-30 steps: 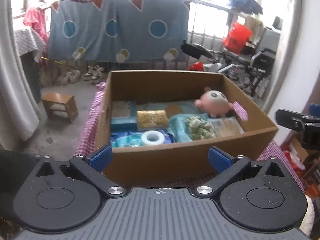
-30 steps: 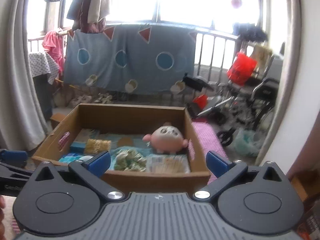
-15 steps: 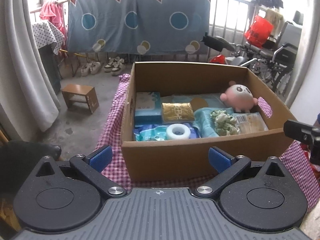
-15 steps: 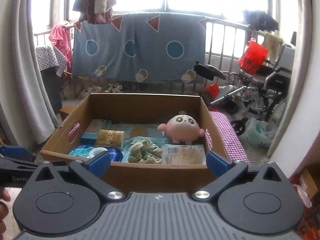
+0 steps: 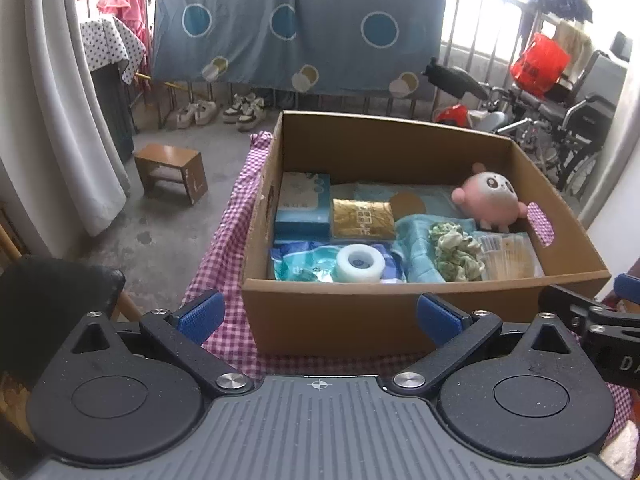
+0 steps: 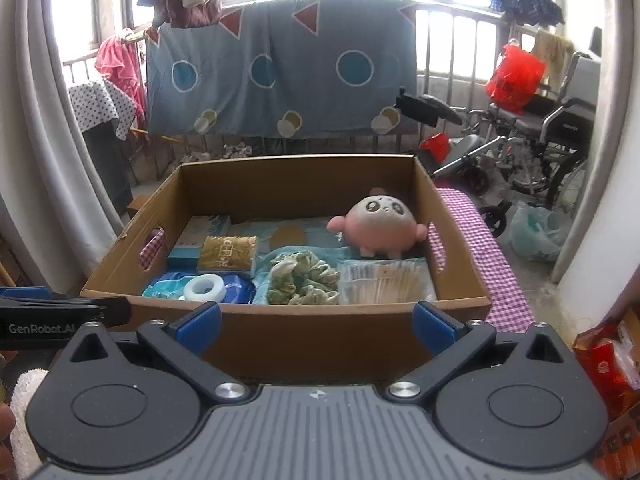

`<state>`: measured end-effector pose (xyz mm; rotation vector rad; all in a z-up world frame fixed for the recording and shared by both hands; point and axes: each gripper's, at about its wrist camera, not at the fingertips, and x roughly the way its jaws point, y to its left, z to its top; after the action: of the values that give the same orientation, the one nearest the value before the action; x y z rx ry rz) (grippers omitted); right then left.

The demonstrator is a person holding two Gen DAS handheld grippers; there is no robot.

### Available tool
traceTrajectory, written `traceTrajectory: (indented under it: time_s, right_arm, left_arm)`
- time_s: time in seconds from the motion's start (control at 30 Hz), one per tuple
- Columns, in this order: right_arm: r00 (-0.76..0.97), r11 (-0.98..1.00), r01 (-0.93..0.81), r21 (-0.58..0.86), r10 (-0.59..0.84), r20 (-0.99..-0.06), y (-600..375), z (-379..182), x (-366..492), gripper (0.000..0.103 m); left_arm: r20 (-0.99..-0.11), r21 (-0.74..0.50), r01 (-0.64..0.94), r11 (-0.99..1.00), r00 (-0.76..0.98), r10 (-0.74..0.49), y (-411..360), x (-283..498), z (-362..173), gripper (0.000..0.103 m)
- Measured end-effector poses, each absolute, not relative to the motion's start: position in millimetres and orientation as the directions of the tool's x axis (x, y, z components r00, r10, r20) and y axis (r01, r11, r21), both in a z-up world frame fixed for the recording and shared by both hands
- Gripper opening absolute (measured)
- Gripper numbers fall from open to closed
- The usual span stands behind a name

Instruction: Organize soft objects

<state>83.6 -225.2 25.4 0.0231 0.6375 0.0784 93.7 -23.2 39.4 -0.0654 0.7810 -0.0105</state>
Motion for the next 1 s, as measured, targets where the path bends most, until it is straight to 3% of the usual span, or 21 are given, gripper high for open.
traceTrajectory:
  time_s: [1.0]
  right_arm:
    - [0.766,0.997,-0.059,0.057,0.081,-0.638,-232,13,99,0.103]
  left_arm:
    - [-0.739,-0.013,-0.002,1.0,0.674,-0.009,-39,100,32,0.103]
